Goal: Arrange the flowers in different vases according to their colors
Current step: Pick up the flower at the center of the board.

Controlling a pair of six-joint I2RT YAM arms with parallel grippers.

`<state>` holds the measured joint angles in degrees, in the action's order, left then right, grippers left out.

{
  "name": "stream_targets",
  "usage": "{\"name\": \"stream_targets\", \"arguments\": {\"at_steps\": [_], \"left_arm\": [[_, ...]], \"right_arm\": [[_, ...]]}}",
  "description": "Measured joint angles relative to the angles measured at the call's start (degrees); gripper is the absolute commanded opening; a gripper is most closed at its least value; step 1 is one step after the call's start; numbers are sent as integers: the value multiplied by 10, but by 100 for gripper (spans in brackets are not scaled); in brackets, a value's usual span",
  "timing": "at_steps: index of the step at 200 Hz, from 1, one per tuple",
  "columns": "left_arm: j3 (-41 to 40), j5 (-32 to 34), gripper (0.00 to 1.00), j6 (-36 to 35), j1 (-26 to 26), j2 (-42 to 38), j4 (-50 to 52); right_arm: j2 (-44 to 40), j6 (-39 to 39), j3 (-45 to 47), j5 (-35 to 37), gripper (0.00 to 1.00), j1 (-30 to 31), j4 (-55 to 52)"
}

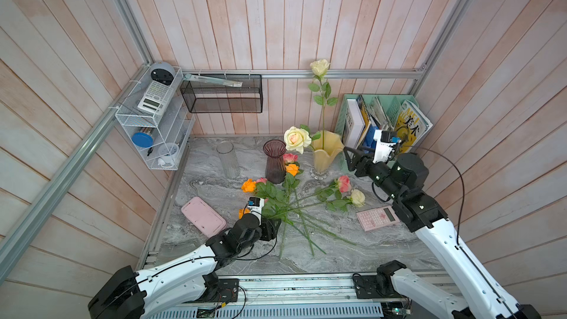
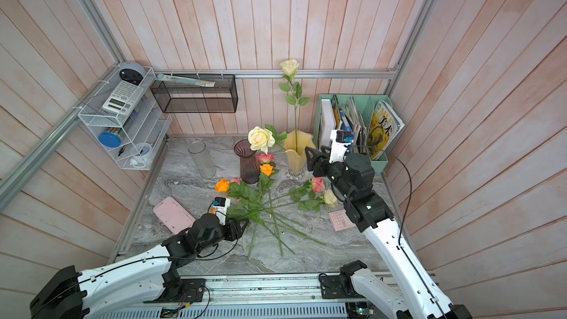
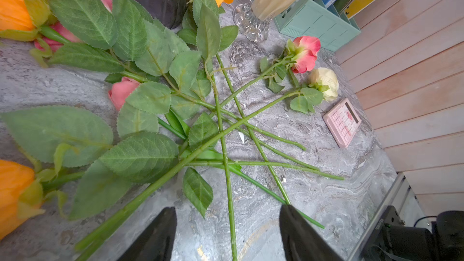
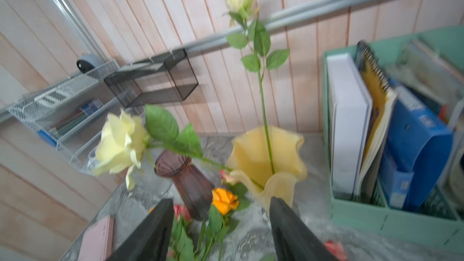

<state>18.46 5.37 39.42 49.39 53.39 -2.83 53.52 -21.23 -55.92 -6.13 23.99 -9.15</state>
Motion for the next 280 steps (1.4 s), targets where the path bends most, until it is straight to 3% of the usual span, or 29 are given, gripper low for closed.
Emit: {"name": "stream_targets", "arguments": {"at_steps": [48,78,136,203,280], "left_arm": [[0,-7,70,0,0,-20,16],[0,-18,70,0,0,-2,17],[15,-47,70,-24,1,21,26],[220,-31,70,-189,15,117,135],[419,31,67,-386,55,380,259]], "right_arm": [[84,-78,121,-44,60,91,-56],[137,-131,142,-64,57,96,-45],[151,-140,142,-62,57,97,-48],[59,-140,163,13,56,77,-117],[42,-141,179,22,56,34,-154]]}}
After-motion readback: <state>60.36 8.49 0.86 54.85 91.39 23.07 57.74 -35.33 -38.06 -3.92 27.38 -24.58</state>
